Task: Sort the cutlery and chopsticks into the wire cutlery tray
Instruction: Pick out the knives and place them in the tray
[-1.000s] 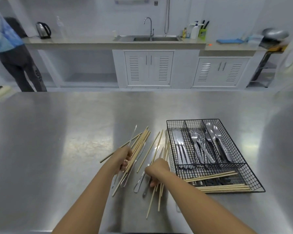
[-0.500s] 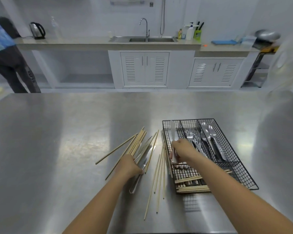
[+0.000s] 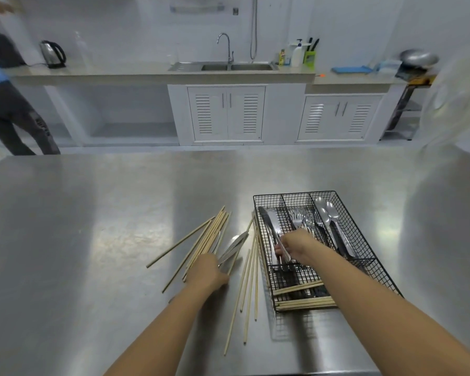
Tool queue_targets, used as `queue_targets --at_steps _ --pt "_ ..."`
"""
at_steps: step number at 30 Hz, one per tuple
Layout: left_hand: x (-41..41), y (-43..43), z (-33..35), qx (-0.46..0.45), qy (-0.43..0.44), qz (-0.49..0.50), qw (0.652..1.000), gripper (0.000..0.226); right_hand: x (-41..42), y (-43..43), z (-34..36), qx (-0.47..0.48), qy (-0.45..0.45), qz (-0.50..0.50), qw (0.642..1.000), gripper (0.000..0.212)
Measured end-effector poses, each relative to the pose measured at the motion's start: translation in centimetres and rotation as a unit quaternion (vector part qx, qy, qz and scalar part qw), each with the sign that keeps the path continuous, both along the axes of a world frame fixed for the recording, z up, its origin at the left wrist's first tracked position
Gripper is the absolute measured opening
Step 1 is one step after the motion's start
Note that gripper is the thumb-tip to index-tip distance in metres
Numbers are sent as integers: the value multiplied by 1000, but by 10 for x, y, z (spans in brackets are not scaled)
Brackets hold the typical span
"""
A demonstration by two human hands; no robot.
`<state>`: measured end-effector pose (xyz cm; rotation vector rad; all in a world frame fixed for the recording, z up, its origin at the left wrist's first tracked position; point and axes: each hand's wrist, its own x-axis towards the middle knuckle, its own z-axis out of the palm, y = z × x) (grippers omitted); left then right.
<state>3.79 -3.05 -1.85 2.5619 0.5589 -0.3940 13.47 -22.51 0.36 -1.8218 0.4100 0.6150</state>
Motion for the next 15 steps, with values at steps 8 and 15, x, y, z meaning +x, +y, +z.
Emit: queue_targets --at_steps 8,15 --pt "5 6 0 57 -29 7 998 29 4 -4 -1 -43 -39 -15 998 35" --pt "3 1 2 48 -11 22 999 28 -13 20 13 25 -88 -21 996 19"
